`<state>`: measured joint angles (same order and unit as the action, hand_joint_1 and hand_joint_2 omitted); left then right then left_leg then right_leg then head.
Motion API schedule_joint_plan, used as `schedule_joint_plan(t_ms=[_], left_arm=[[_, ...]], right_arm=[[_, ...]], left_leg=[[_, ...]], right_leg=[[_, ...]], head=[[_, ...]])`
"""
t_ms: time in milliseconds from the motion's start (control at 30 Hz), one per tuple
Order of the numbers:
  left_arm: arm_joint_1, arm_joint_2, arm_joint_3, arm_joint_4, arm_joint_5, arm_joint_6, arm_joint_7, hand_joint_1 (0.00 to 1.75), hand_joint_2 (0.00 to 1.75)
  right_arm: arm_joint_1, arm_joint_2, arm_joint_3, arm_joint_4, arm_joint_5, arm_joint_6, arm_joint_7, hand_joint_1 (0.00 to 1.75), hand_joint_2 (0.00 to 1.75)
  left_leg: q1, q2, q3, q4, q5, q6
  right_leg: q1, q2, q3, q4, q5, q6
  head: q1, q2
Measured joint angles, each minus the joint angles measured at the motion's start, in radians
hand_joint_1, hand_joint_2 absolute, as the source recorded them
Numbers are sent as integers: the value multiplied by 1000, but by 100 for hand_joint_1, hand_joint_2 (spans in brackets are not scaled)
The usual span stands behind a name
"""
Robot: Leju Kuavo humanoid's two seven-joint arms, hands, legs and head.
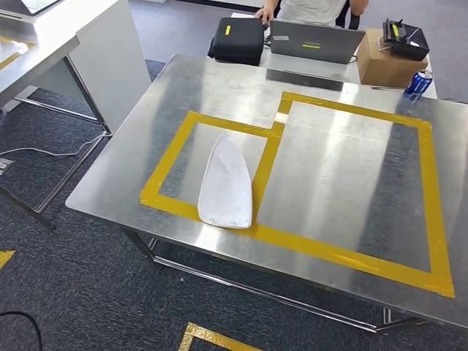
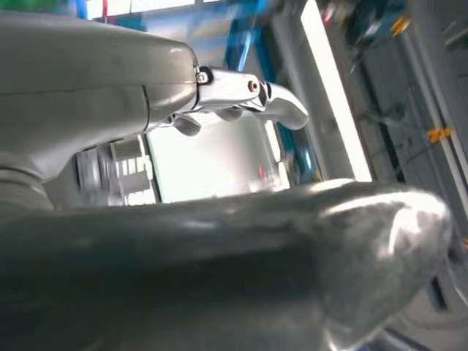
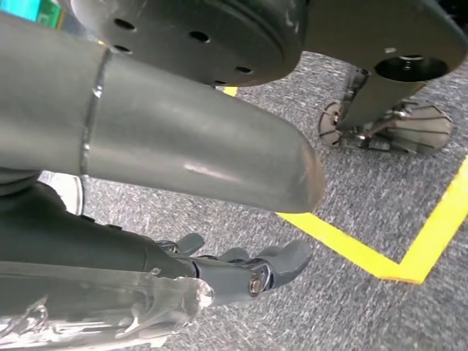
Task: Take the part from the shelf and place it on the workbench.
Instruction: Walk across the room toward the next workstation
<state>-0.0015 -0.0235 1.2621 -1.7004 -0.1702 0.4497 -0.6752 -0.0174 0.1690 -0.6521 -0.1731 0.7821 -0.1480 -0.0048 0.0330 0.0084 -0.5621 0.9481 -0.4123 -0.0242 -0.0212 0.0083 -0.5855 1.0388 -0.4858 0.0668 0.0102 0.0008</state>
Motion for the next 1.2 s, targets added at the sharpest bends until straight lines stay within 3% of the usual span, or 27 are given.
schedule_joint_plan(t_ms=[100, 133, 167, 200, 267, 300, 333, 433, 500, 600, 633, 667, 700, 767, 833, 867, 933, 967, 1033, 1100, 1133, 1167, 1200], left_arm=[[25, -5, 0, 103, -334, 215, 0, 0, 0], [16, -8, 24, 157, -496, 239, 1, 0, 0], [8, -9, 53, 213, -642, 245, 3, 0, 0], [2, -10, 87, 282, -770, 246, 14, 0, 0], [-10, -8, 147, 431, -957, 247, 81, 0, 0], [-17, -6, 171, 514, -1041, 248, 130, 0, 0], [-22, -2, 187, 604, -1120, 248, 172, 0, 0], [-29, 9, 211, 881, -1241, 249, 203, 0, 0], [-30, 8, 217, 1008, -1256, 249, 194, 0, 0], [-38, 3, 220, 1146, -1294, 229, 178, 0, 0], [-40, -4, 218, 1192, -1320, 196, 175, 0, 0], [-42, -17, 211, 1236, -1343, 148, 178, 0, 0], [-44, -34, 197, 1275, -1359, 91, 188, 0, 0], [-45, -71, 135, 1338, -1372, -13, 206, 0, 0], [-51, -101, 44, 1386, -1373, -78, 198, 0, 0], [-54, -112, 3, 1404, -1373, -101, 190, 0, 0], [-58, -123, -56, 1431, -1374, -139, 179, 0, 0], [-58, -127, -79, 1441, -1374, -163, 181, 0, 0], [-60, -130, -124, 1457, -1374, -244, 207, 0, 0], [-61, -128, -171, 1467, -1372, -359, 258, 0, 0], [-61, -126, -191, 1470, -1371, -409, 282, 0, 0], [-61, -124, -205, 1472, -1368, -454, 307, 0, 0], [-61, -123, -214, 1474, -1366, -487, 326, 0, 0]], right_arm=[[2, -1, -22, 0, -2, -9, 3, 0, 0], [2, -2, -31, 0, -2, -10, 9, 0, 0], [1, -2, -38, 0, -2, -11, 14, 0, 0], [0, -2, -45, -1, -2, -12, 19, 0, 0], [-3, -1, -57, -1, -2, -17, 27, 0, 0], [-4, 1, -63, -2, -2, -21, 30, 0, 0], [-5, 3, -69, -2, -1, -27, 33, 0, 0], [-11, 5, -85, -3, -1, -45, 35, 0, 0], [-15, 7, -93, -3, 0, -51, 35, 0, 0], [-16, 9, -100, -4, 0, -62, 32, 0, 0], [-16, 12, -102, -4, 4, -67, 33, 0, 0], [-16, 14, -104, -4, 10, -70, 34, 0, 0], [-16, 18, -105, -4, 19, -72, 36, 0, 0], [-17, 23, -105, -4, 44, -75, 34, 0, 0], [-20, 27, -103, -4, 71, -80, 29, 0, 0], [-21, 27, -100, -4, 85, -81, 27, 0, 0], [-22, 27, -93, -4, 108, -81, 29, 0, 0], [-20, 27, -90, -4, 118, -81, 31, 0, 0], [-16, 27, -78, -4, 145, -83, 27, 0, 0], [-18, 27, -59, -4, 181, -86, 13, 0, 0], [-21, 27, -48, -4, 195, -84, 7, 0, 0], [-22, 27, -39, -4, 205, -74, 7, 0, 0], [-24, 27, -31, -4, 209, -59, 12, 0, 0]], left_leg=[[3, 6, -3, -2, 4, 2], [4, 5, -5, -1, 5, 1], [6, 4, -7, -1, 8, -1], [10, 3, -9, 0, 10, -6], [16, 2, -14, 5, 14, -20], [18, 2, -16, 8, 17, -29], [17, 0, -18, 11, 20, -36], [19, -6, -22, 9, 29, -57], [21, -5, -42, 47, -18, -60], [11, -5, -106, 231, -156, -51], [6, -5, -116, 282, -177, -46], [1, -5, -110, 302, -177, -41], [-3, -5, -86, 286, -161, -33], [-10, -6, 9, 167, -117, -19], [-14, -7, 84, 51, -104, -9], [-17, -8, 97, 25, -106, -6], [-21, -7, 87, 17, -97, 6], [-22, -5, 81, 17, -89, 14], [-20, -1, 64, 14, -69, 28], [-23, 0, 38, 15, -48, 33], [-24, 0, 24, 16, -37, 33], [-25, 1, 10, 17, -27, 33], [-25, 1, -3, 18, -17, 31]], right_leg=[[-1, -1, -69, 189, -107, 5], [-1, -1, -77, 225, -118, 7], [-2, -1, -68, 225, -111, 10], [-4, -1, -37, 179, -87, 13], [-6, 0, 48, 37, -36, 21], [-5, 3, 77, -14, -19, 19], [-5, 7, 87, -36, -15, 13], [-2, 11, 65, -29, -14, -24], [1, 8, 52, -28, 1, -48], [11, 5, 23, -28, 28, -64], [15, 5, 12, -27, 36, -65], [18, 4, 1, -27, 44, -65], [20, 4, -9, -27, 52, -63], [23, 6, -26, -26, 66, -56], [27, 6, -39, -22, 81, -45], [28, 5, -43, -22, 89, -39], [24, 5, -47, -24, 104, -27], [22, 4, -52, -19, 94, -22], [19, 2, -75, 46, 22, -11], [19, 0, -109, 176, -75, -4], [19, 0, -117, 232, -100, -2], [19, 0, -111, 260, -101, -2], [19, 0, -87, 253, -82, -2]], head=[[3, 0], [4, 0], [5, 0], [5, 0], [5, 0], [5, 0], [4, 0], [-3, 0], [-7, 0], [-11, 0], [-12, 0], [-13, 0], [-14, 0], [-15, 0], [-13, 0], [-13, 0], [-12, 0], [-11, 0], [-7, 0], [-3, 0], [-3, 0], [-3, 0], [-3, 0]])
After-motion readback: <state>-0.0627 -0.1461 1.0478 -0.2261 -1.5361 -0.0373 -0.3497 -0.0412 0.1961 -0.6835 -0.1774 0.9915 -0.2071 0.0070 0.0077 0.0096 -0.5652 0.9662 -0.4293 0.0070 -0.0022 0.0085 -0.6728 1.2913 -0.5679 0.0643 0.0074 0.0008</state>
